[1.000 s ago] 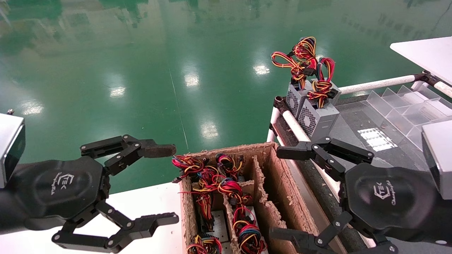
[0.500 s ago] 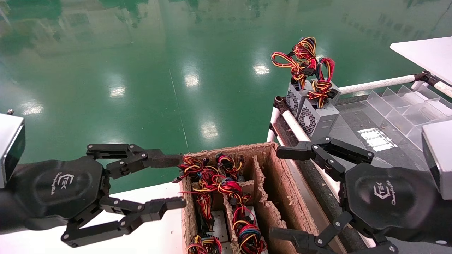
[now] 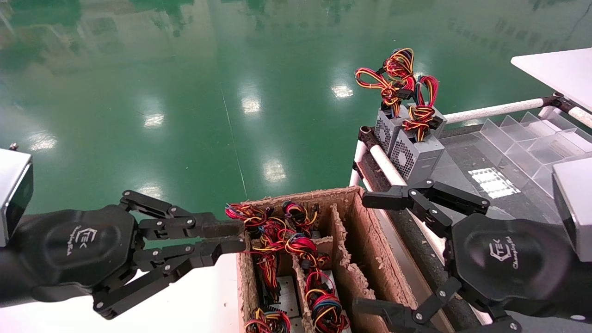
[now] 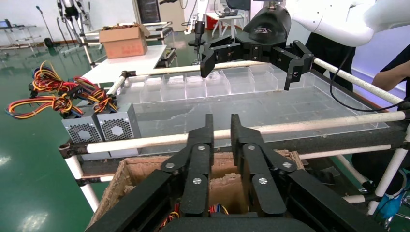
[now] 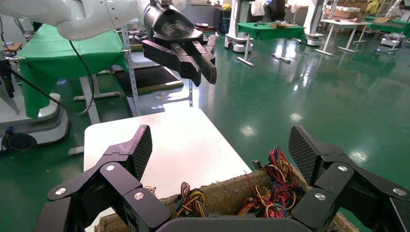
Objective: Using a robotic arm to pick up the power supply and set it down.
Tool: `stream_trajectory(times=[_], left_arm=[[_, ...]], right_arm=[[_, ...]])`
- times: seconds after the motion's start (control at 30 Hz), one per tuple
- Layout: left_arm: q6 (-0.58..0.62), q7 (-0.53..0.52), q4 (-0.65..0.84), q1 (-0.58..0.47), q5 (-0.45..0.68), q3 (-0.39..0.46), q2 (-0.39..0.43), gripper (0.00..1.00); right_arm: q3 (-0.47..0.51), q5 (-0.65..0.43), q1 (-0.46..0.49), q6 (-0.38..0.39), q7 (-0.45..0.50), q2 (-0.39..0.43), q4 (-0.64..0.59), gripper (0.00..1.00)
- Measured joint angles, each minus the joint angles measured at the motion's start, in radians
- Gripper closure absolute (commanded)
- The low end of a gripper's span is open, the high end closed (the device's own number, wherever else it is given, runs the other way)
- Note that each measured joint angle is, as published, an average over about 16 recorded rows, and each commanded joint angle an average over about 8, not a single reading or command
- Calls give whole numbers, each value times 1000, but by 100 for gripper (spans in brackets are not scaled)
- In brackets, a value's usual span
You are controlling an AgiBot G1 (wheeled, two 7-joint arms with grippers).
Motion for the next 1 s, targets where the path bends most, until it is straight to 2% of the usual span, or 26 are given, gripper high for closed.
stream_trajectory(times=[0.17,0.2,0.43,0.47,0.73,1.0], left_arm=[[0,0,0,0,0,0,0,100],[0,0,0,0,0,0,0,95],[0,0,0,0,0,0,0,8],[0,0,0,0,0,0,0,0],[0,0,0,0,0,0,0,0],[0,0,0,0,0,0,0,0]], right_arm=[[0,0,0,0,0,0,0,0],[0,0,0,0,0,0,0,0],[0,0,0,0,0,0,0,0],[0,0,0,0,0,0,0,0],[-5,-18,1,9,-1,1,2,0],[-37,-114,15,53,11,-1,18,0]])
